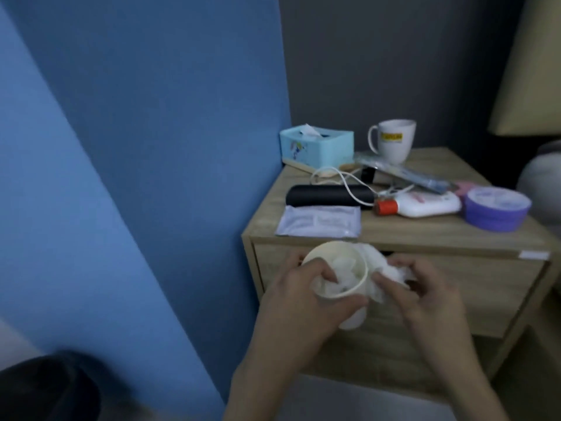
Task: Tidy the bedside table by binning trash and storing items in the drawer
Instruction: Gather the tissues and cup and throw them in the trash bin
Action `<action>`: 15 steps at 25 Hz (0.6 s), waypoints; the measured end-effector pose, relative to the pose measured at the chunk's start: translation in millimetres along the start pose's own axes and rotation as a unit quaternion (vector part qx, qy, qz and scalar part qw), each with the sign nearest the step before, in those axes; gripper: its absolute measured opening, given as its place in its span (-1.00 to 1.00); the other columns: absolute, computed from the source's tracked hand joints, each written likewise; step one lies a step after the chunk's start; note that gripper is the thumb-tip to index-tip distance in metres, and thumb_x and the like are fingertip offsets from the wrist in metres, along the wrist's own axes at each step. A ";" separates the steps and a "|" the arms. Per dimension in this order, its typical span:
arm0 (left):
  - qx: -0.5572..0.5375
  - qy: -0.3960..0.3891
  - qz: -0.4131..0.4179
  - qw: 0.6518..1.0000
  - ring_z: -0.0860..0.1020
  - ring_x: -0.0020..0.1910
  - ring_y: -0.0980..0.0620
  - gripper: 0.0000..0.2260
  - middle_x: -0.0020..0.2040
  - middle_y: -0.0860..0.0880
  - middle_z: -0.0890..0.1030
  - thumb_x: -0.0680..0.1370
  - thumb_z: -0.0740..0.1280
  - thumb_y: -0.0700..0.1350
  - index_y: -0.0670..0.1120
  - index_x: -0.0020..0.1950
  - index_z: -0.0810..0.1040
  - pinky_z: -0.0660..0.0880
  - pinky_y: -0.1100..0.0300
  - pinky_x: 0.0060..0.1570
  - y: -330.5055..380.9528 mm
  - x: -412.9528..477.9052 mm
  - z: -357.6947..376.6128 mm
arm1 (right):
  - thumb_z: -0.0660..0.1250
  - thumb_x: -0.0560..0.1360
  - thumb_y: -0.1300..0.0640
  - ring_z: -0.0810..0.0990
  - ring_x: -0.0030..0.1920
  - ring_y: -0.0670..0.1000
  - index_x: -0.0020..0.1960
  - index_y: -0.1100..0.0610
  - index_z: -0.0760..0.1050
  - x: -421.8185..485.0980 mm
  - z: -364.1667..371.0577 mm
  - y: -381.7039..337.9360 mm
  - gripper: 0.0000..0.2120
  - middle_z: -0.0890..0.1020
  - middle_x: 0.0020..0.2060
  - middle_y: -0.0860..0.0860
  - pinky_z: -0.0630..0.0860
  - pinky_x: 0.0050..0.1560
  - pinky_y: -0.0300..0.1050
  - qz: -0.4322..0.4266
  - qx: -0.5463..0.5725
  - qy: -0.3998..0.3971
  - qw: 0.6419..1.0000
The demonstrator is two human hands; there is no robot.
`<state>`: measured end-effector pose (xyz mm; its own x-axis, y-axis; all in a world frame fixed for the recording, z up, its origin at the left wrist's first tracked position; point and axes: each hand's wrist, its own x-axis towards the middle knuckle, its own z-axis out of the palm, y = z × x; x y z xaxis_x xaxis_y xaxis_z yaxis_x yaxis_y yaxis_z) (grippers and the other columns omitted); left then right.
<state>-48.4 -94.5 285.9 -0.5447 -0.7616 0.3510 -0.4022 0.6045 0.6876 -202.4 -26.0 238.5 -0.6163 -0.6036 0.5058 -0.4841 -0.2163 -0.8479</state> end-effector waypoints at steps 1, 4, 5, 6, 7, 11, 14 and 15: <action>0.004 0.006 0.011 1.000 0.47 -0.15 0.25 -0.70 -0.02 0.18 0.45 0.16 0.46 0.24 0.16 -0.30 0.43 0.46 0.34 -0.18 7.4 11.7 -7.0 | 0.46 0.33 0.21 0.56 -0.23 -0.29 -0.23 -0.18 0.51 14.4 -3.0 -12.1 -0.71 0.60 -0.25 -0.40 0.42 -0.25 -0.52 -0.019 -0.005 0.012 1.000; -0.004 0.007 0.007 1.000 0.37 -0.14 0.27 -0.70 0.01 0.16 0.39 0.27 0.52 0.12 0.08 -0.19 0.46 0.30 0.53 -0.23 25.2 44.9 -14.8 | 0.44 0.37 0.17 0.57 -0.22 -0.19 -0.24 -0.16 0.49 46.9 -12.0 -36.8 -0.76 0.63 -0.25 -0.29 0.46 -0.24 -0.44 -0.057 -0.026 0.049 0.997; -0.014 0.007 0.008 1.000 0.37 -0.08 0.26 -0.70 0.02 0.15 0.39 0.28 0.52 0.12 0.07 -0.17 0.47 0.30 0.50 -0.20 31.0 54.1 -13.2 | 0.43 0.38 0.18 0.58 -0.23 -0.15 -0.22 -0.16 0.50 55.4 -16.1 -40.3 -0.76 0.63 -0.29 -0.20 0.48 -0.24 -0.39 -0.062 -0.037 0.059 0.996; -0.023 0.008 0.013 1.000 0.39 -0.04 0.22 -0.70 0.03 0.13 0.40 0.29 0.51 0.12 0.04 -0.14 0.49 0.34 0.41 -0.18 38.1 62.6 -9.3 | 0.43 0.38 0.18 0.57 -0.24 -0.11 -0.19 -0.14 0.50 63.6 -20.8 -42.7 -0.78 0.62 -0.30 -0.15 0.47 -0.25 -0.36 -0.068 -0.065 0.071 0.993; -0.025 0.010 0.019 0.999 0.39 -0.02 0.18 -0.68 0.05 0.11 0.41 0.29 0.51 0.12 0.01 -0.11 0.52 0.36 0.31 -0.15 44.5 70.7 -3.5 | 0.42 0.39 0.18 0.55 -0.28 -0.09 -0.16 -0.07 0.52 70.3 -26.1 -41.3 -0.83 0.60 -0.28 -0.11 0.45 -0.25 -0.36 -0.072 -0.101 0.079 0.989; -0.008 -0.012 0.029 0.999 0.38 -0.01 0.12 -0.60 0.10 0.03 0.45 0.31 0.49 0.14 -0.08 -0.02 0.56 0.37 0.18 -0.09 66.7 97.4 23.5 | 0.44 0.36 0.25 0.52 -0.22 0.03 -0.14 0.13 0.56 88.1 -43.3 -16.1 -0.89 0.59 -0.19 0.11 0.40 -0.22 -0.24 -0.069 -0.240 0.099 0.963; 0.017 -0.033 0.020 0.999 0.46 0.11 0.00 -0.57 0.14 -0.02 0.45 0.32 0.48 0.15 -0.10 0.04 0.57 0.40 0.12 -0.04 73.7 108.0 43.3 | 0.46 0.32 0.30 0.46 -0.16 0.06 -0.09 0.24 0.61 90.6 -46.4 7.6 -0.83 0.53 -0.10 0.18 0.38 -0.12 -0.12 -0.031 -0.302 0.094 0.948; 0.023 -0.035 0.014 0.999 0.47 0.14 -0.02 -0.57 0.15 -0.03 0.45 0.33 0.47 0.14 -0.10 0.05 0.57 0.40 0.11 -0.02 73.4 110.3 47.2 | 0.47 0.30 0.31 0.46 -0.16 0.07 -0.10 0.24 0.62 90.0 -45.5 13.6 -0.82 0.54 -0.13 0.17 0.37 -0.12 -0.12 -0.029 -0.314 0.087 0.945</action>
<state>-172.7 -123.0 345.1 -0.6060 -0.7266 0.3237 -0.4179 0.6371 0.6477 -292.7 -48.3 279.7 -0.6434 -0.4583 0.6132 -0.7600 0.2864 -0.5834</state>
